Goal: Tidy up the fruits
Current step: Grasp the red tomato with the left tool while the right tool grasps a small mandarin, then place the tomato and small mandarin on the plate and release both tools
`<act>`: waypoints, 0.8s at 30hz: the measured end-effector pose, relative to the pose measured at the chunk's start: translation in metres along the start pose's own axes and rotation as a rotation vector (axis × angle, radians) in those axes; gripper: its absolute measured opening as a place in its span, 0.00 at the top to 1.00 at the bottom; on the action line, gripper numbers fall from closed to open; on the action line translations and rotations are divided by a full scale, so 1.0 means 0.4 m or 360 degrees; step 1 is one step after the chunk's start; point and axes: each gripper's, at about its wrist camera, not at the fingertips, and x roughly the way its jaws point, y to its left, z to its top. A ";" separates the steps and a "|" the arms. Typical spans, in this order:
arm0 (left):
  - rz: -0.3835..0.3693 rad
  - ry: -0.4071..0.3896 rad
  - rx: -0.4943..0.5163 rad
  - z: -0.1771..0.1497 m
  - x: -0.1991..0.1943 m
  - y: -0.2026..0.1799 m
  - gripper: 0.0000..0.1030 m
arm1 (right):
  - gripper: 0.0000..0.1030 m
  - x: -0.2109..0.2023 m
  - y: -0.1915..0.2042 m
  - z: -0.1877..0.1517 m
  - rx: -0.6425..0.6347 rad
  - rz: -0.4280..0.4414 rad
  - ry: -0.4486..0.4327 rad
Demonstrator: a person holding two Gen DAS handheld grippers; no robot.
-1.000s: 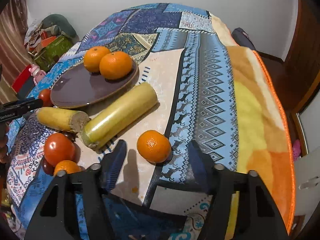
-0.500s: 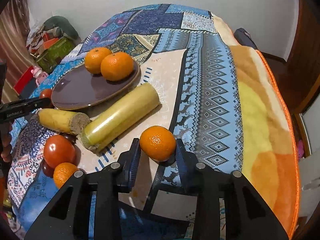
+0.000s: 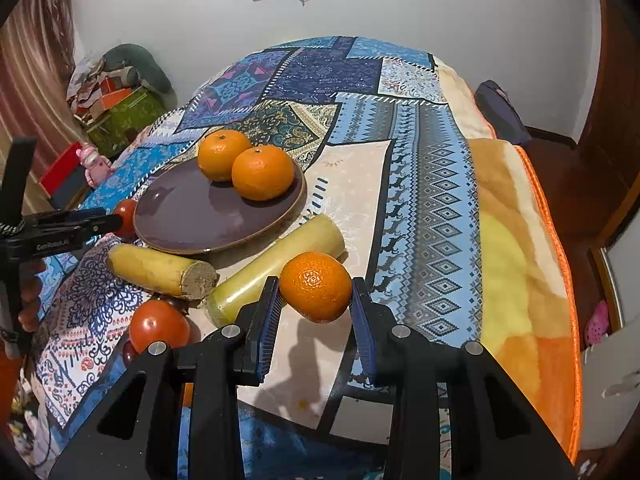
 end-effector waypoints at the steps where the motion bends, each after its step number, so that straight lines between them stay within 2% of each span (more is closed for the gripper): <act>1: -0.0001 0.0014 -0.0006 0.004 0.013 0.002 0.44 | 0.69 0.003 -0.001 -0.001 0.0001 0.0001 0.0006; 6: -0.0023 0.0069 -0.0041 0.012 0.060 0.013 0.44 | 0.69 0.011 -0.010 -0.002 0.0018 0.0007 0.0018; 9: -0.0054 0.0083 -0.0045 0.011 0.074 0.013 0.50 | 0.69 0.011 -0.009 0.002 0.0012 0.0015 0.0014; 17: 0.0004 -0.0020 -0.0034 0.006 0.030 0.015 0.51 | 0.69 0.022 0.025 0.034 -0.0044 0.0057 -0.0014; 24: -0.0014 -0.0146 -0.0020 0.044 -0.048 0.013 0.51 | 0.69 0.036 0.082 0.085 -0.0116 0.0127 -0.0063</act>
